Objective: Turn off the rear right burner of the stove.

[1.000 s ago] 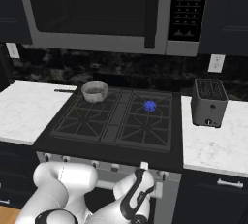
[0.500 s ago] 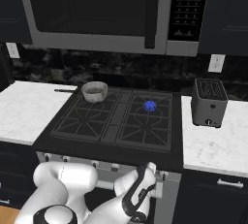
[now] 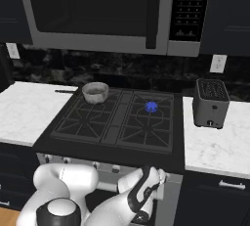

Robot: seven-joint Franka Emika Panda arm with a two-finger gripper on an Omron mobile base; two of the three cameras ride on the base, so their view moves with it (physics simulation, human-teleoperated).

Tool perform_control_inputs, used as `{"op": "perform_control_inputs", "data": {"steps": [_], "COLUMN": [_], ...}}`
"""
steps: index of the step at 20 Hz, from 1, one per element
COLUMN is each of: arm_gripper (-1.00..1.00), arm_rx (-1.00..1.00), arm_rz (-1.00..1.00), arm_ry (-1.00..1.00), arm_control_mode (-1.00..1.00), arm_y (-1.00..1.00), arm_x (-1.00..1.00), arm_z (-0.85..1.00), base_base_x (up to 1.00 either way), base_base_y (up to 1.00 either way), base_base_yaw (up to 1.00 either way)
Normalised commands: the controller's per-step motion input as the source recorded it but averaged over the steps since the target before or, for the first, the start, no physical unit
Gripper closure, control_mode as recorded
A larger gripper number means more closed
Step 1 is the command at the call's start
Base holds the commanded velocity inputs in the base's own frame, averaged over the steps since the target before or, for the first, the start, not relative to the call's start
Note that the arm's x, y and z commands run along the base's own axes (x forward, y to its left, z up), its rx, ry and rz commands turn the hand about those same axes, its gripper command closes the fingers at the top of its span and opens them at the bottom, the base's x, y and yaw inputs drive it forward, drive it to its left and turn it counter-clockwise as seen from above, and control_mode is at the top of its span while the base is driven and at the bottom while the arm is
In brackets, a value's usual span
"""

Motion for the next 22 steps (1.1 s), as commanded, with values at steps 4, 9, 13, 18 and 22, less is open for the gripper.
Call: {"op": "perform_control_inputs", "data": {"steps": [4, 9, 13, 18, 22], "arm_gripper": [1.0, 1.0, 1.0, 1.0, 1.0], "arm_rx": [0.55, 0.52, 0.54, 0.58, 0.51], "arm_rz": [-0.15, -0.15, -0.15, -0.17, -0.22], "arm_ry": [0.03, 0.0, 0.0, 0.0, 0.01], "arm_control_mode": [-1.0, -1.0, -1.0, -1.0, -1.0], "arm_y": [0.0, 0.0, 0.0, 0.0, 0.0], "arm_x": [0.24, 0.31, 0.33, 0.39, 0.5], "arm_z": [0.23, 0.34, 0.39, 0.46, 0.62], "base_base_x": [0.0, 0.0, 0.0, 0.0, 0.0], "base_base_y": [0.0, 0.0, 0.0, 0.0, 0.0], "base_base_yaw": [0.0, 0.0, 0.0, 0.0, 0.0]}}
